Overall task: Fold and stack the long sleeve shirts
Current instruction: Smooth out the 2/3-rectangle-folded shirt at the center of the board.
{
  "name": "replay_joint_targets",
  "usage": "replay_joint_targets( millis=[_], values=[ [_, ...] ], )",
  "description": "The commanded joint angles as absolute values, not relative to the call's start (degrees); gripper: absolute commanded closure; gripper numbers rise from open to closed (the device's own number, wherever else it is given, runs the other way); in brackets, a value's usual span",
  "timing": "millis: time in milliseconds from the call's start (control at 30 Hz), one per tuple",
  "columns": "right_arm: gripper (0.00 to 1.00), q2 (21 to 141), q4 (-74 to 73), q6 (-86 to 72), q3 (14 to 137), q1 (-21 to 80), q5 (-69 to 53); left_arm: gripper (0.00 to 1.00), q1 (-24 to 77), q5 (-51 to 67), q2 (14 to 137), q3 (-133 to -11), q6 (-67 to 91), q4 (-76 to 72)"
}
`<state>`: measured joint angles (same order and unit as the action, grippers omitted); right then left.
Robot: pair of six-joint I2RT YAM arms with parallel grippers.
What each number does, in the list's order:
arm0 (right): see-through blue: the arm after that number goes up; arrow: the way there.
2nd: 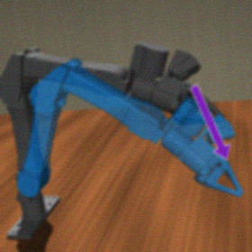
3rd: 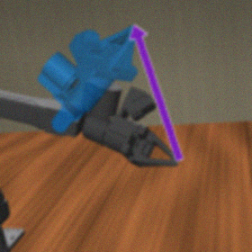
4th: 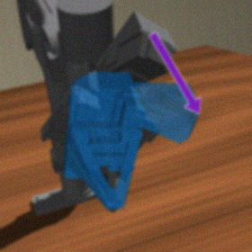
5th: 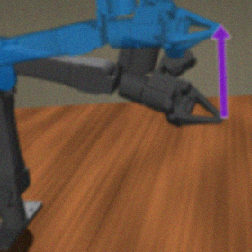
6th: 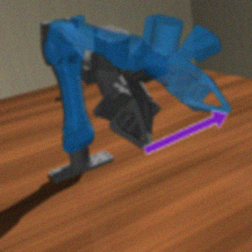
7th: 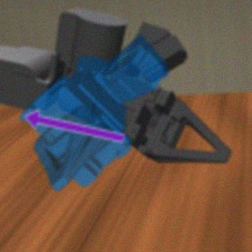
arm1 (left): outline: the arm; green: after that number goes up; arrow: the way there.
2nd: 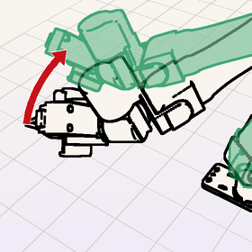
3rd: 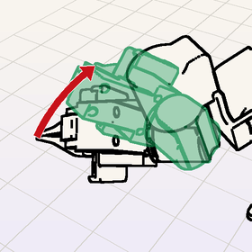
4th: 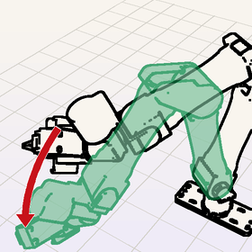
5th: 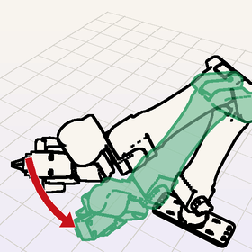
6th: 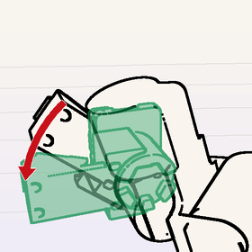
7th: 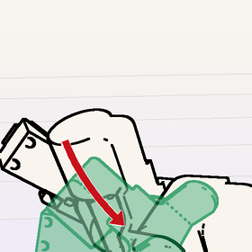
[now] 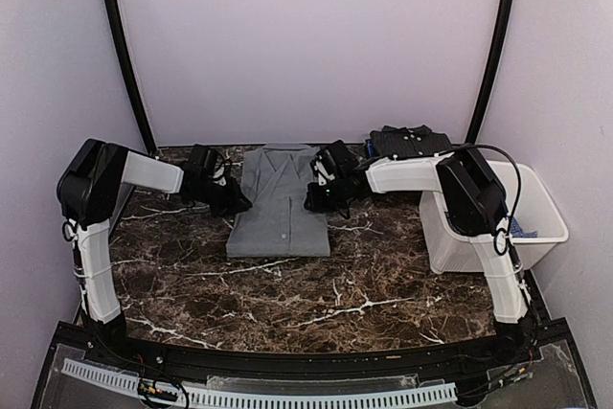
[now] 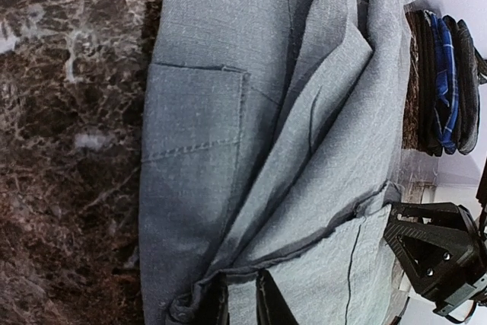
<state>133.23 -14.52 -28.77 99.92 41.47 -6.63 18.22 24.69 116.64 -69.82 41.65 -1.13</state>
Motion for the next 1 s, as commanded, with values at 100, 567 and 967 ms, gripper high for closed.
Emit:
replay_joint_targets(
  millis=[100, 567, 967],
  values=[
    [0.73, 130.39, -18.41, -26.86, 101.87, 41.79, -6.64, 0.77, 18.22, 21.74, 112.49, -73.47, 37.69, 8.03],
    [0.70, 119.89, -20.74, -26.60, 95.67, 49.94, -6.12, 0.69, 26.13, 21.86, 93.65, -60.64, 37.03, 13.08],
    [0.71, 123.27, -20.99, -28.07, 94.59, 56.18, -7.77, 0.74, 27.99, 26.68, 95.09, -45.84, 42.83, 3.99]
  ],
)
